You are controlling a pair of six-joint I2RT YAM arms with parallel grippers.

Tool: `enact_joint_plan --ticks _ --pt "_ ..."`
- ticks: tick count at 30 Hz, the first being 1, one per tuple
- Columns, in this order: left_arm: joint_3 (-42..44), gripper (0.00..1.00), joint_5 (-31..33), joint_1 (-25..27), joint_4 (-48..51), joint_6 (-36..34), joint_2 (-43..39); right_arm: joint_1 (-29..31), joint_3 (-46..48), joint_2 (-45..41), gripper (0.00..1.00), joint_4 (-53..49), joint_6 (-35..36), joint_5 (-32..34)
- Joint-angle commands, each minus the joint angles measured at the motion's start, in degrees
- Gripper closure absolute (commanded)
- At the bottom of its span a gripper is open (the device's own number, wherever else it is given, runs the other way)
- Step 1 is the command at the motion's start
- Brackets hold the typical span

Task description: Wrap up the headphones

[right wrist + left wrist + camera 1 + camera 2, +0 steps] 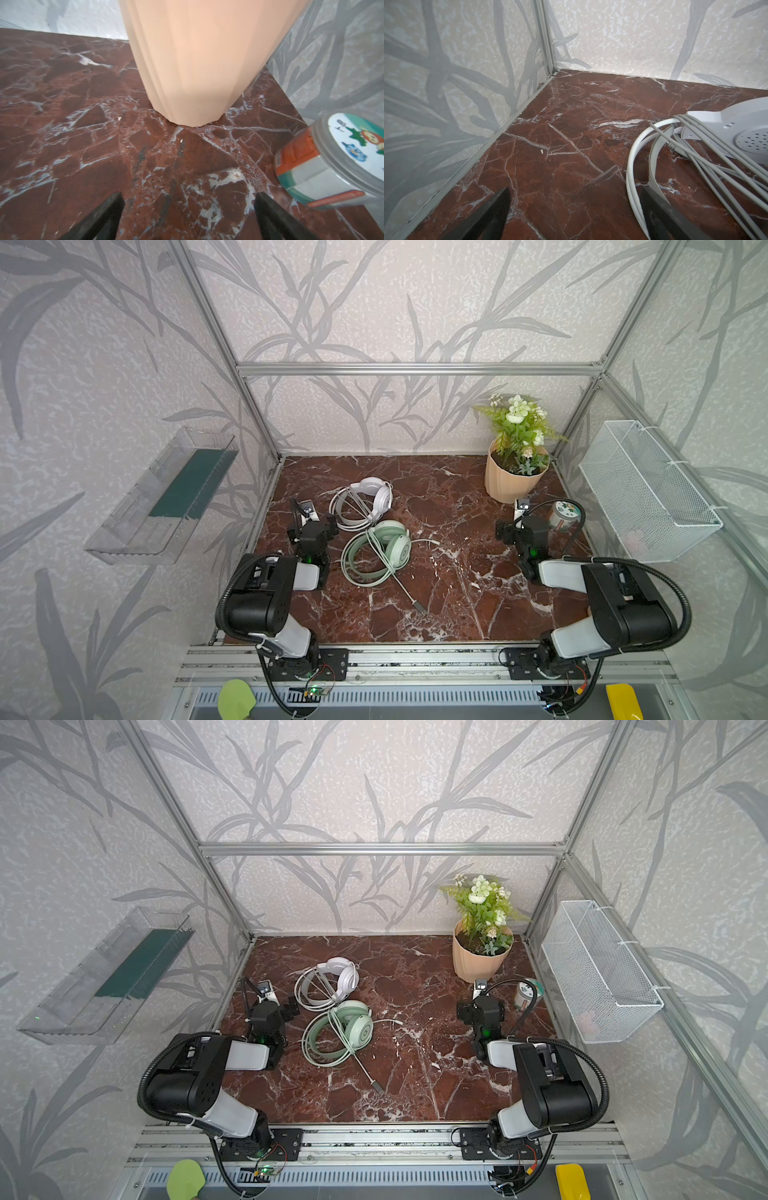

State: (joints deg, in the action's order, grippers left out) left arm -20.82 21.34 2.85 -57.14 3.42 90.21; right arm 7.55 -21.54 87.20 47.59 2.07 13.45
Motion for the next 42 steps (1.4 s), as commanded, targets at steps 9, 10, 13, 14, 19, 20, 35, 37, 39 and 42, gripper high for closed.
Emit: enact_joint_plan --ticks 9,10,13,14,19,20,35,37,39,42 --pt "0.1 0.01 0.4 -0.1 -0.7 -0.9 0.5 -0.7 -0.2 1.7 0.01 4.6 0.1 -2.0" --pt "0.2 0.01 0.4 -0.1 -0.7 -0.9 0.5 -0.7 0.3 2.2 0.01 6.3 0.1 -2.0" --pt "0.4 0.01 0.8 0.1 -1.2 -1.1 0.5 -0.2 1.3 3.8 0.01 10.9 1.6 -2.0" --pt "0.4 0.01 1.0 0.3 -1.5 -1.2 0.6 0.3 1.2 3.6 0.01 10.4 1.6 -1.3" --pt "0.4 0.01 1.1 0.4 -1.6 -1.3 0.7 0.3 1.2 3.7 0.01 10.4 1.6 -1.2" --pt "0.5 0.01 1.1 0.3 -1.6 -1.3 0.7 0.3 1.2 3.6 0.01 10.3 1.6 -1.1" --pt "0.5 0.01 1.0 0.2 -1.6 -1.2 0.6 0.3 1.0 3.7 0.01 10.1 1.5 -1.0" --pt "0.5 0.01 0.9 0.2 -1.6 -1.2 0.6 0.3 1.0 3.7 0.01 9.9 1.4 -0.9" --pt "0.5 0.01 0.9 0.2 -1.6 -1.2 0.5 0.3 1.0 3.6 0.01 10.0 1.4 -0.9" --pt "0.5 0.01 0.9 0.2 -1.6 -1.2 0.5 0.3 1.0 3.7 0.01 10.1 1.4 -0.9"
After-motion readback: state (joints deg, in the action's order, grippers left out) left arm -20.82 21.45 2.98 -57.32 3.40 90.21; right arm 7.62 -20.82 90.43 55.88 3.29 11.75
